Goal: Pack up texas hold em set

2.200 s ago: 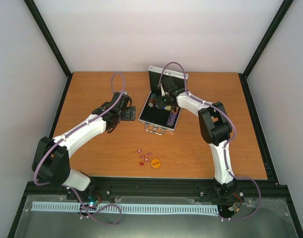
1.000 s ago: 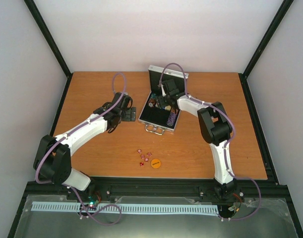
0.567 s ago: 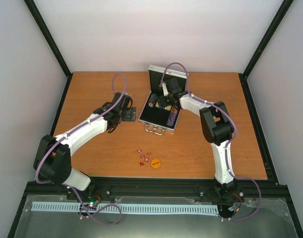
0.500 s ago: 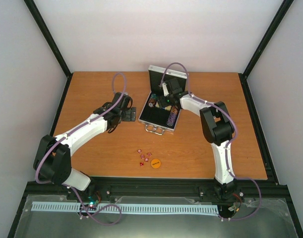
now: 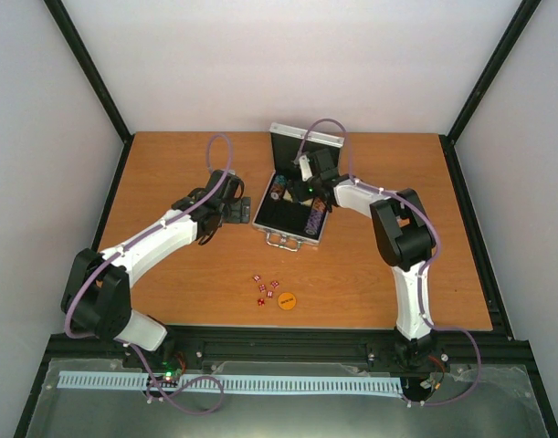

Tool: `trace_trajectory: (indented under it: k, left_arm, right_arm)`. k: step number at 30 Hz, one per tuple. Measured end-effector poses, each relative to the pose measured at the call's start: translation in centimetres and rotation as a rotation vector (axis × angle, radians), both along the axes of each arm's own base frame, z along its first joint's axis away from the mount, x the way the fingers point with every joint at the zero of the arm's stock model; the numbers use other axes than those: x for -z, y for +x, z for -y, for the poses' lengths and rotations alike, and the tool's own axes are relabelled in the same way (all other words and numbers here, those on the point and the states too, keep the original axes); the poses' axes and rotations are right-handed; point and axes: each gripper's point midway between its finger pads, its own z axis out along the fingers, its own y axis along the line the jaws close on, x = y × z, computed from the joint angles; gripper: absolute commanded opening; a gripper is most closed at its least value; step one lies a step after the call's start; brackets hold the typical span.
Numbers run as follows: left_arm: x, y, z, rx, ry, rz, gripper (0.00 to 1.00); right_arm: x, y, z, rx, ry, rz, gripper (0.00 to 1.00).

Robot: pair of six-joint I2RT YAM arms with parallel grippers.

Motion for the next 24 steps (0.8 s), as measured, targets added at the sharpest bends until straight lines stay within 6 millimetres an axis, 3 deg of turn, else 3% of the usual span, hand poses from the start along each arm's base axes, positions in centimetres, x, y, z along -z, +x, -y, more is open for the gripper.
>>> trace_trajectory:
  k: [5, 11, 12, 14, 15, 24]
  left_arm:
    - [-0.1, 0.0, 0.0, 0.000, -0.001, 0.002, 1.00]
    - [-0.1, 0.0, 0.0, 0.000, -0.002, 0.003, 1.00]
    - [-0.1, 0.0, 0.0, 0.001, -0.002, 0.002, 1.00]
    - [-0.1, 0.0, 0.0, 0.002, -0.003, 0.002, 1.00]
    - [-0.1, 0.0, 0.1, 0.002, -0.004, 0.001, 1.00]
    - [-0.2, 0.0, 0.1, 0.005, -0.008, 0.003, 1.00]
  right_arm:
    - [-0.1, -1.1, -0.2, -0.017, 0.005, -0.004, 0.81]
    - [-0.1, -4.4, -0.6, -0.049, -0.008, -0.029, 0.82]
    - [-0.2, -4.8, -0.6, -0.053, -0.012, -0.034, 0.84]
    - [-0.2, -5.8, -0.6, -0.055, -0.025, -0.047, 0.99]
    - [-0.3, -6.1, -0.7, -0.053, -0.030, -0.052, 1.00]
    - [-0.5, -6.7, -0.1, -0.018, -0.086, -0.072, 1.00]
